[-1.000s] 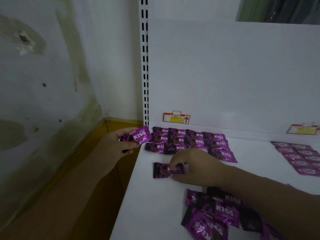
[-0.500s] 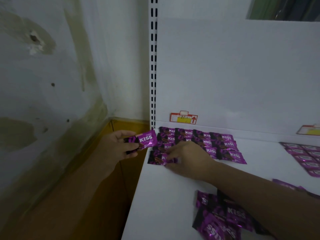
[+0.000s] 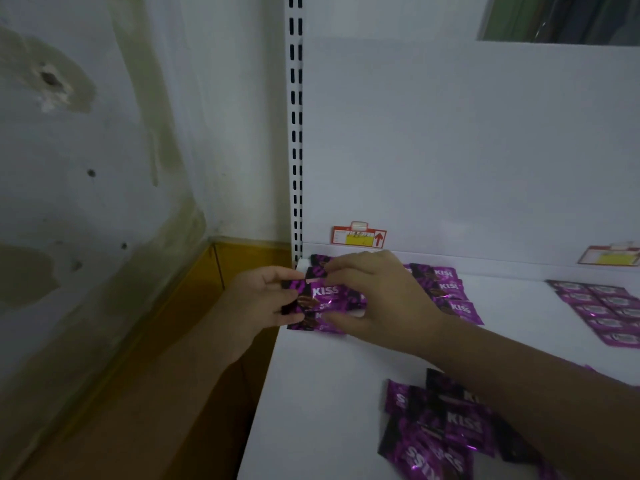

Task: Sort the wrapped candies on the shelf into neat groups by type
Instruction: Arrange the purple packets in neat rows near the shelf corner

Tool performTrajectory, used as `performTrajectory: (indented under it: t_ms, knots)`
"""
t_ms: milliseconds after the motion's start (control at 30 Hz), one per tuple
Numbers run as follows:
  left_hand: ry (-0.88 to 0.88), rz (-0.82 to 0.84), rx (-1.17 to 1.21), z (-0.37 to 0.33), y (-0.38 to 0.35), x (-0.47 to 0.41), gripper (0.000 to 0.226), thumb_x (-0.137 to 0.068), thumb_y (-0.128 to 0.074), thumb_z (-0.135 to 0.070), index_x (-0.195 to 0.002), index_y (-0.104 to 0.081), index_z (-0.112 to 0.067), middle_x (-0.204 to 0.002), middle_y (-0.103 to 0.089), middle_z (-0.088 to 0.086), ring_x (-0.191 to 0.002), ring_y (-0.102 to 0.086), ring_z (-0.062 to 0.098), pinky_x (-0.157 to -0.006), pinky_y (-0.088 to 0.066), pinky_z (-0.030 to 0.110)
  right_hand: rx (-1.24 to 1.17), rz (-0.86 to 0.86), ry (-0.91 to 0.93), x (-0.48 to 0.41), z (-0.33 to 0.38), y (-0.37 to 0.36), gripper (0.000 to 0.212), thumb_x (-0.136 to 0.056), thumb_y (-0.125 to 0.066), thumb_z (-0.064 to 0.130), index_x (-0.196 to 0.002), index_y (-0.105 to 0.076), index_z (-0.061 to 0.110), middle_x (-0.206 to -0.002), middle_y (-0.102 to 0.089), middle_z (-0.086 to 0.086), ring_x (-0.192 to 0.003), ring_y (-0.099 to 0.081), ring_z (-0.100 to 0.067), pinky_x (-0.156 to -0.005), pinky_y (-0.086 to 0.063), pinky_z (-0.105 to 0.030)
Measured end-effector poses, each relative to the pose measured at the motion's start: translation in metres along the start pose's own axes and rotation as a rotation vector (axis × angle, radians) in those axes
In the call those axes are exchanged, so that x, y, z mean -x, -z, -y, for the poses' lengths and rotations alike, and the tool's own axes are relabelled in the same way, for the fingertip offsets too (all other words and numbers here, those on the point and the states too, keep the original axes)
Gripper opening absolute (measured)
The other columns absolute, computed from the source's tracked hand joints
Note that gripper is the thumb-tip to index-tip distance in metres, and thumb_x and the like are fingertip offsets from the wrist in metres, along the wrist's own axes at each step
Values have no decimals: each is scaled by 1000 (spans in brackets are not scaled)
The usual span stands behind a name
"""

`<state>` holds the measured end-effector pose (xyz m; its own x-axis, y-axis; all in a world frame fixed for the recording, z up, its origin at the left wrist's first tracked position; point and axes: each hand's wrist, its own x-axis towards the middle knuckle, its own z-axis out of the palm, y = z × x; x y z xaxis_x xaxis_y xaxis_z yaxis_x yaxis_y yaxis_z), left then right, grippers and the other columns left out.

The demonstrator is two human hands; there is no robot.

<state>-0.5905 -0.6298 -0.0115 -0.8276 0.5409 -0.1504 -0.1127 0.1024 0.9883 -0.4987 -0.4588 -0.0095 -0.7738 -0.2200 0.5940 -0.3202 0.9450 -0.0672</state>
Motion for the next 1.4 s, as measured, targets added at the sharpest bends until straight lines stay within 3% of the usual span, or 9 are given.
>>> performTrajectory:
  t_ms: [133,300,433,500,600,967,1200,1300,1400]
  knots:
    - [-4,70,2,-6,-18,-2,21,-85,-56,7,-94,-65,-10,-94,-68,15,-79,-70,23,-57,-56,26,19,99,-14,5,-12,5,32,-71,-78,32,-98,-72,14,-101,-71,1,-92,-66,-18,-75,-50,-41]
    - [-120,34,-9,-1,-23,-10,16,-88,-55,-1,-94,-61,-15,-98,-67,13,-76,-69,21,-59,-53,24,20,95,-109,14,-24,19,30,-70,-80,32,-93,-74,14,-93,-73,0,-85,-66,-18,-78,-52,-33]
    - [-564,-106,-848,28,-15,-11,15,-86,-62,-21,-101,-67,-23,-94,-60,-11,-84,-52,2,-66,-39,8,-2,178,-349,32,-40,25,23,-78,-72,33,-94,-73,16,-93,-72,-2,-84,-62,-18,-79,-49,-29]
    - [-643,-75,-1001,44,-19,-10,24,-86,-62,-30,-108,-67,-23,-102,-60,-10,-94,-45,3,-77,-35,13,5,239,-362,40,-43,21,24,-80,-70,35,-98,-73,19,-97,-71,2,-88,-61,-14,-82,-43,-21]
    - [-684,-95,-1029,55,-23,-8,26,-87,-61,-30,-111,-67,-22,-108,-61,-7,-100,-46,8,-84,-37,21,14,326,-305,45,-42,12,25,-83,-66,39,-98,-72,20,-96,-71,4,-88,-61,-11,-87,-43,-21]
    - [-731,-104,-1070,56,-25,-5,15,-83,-67,-18,-97,-72,-16,-96,-66,-1,-93,-53,16,-78,-41,29,62,399,-221,42,-35,1,30,-82,-64,45,-102,-71,24,-102,-69,5,-93,-60,-12,-90,-47,-31]
    - [-823,-85,-1034,51,-23,-1,14,-73,-75,-3,-85,-73,-11,-87,-68,2,-85,-60,22,-69,-49,36,26,353,-288,51,-37,30,20,-85,-64,32,-97,-72,18,-98,-69,2,-89,-59,-12,-83,-43,-21]
    - [-821,47,-955,45,-29,8,14,-79,-70,-5,-90,-72,-12,-93,-65,-1,-90,-56,16,-76,-48,31,-34,392,-362,72,-37,53,21,-86,-62,37,-102,-69,25,-106,-66,8,-97,-56,-7,-85,-35,-11]
    - [-685,302,-836,41,-44,33,26,-86,-62,-34,-107,-55,-46,-111,-48,-30,-107,-42,-9,-86,-34,9,-63,492,-374,102,-30,72,36,-85,-57,50,-117,-60,33,-125,-57,11,-113,-50,-3,-97,-35,-19]
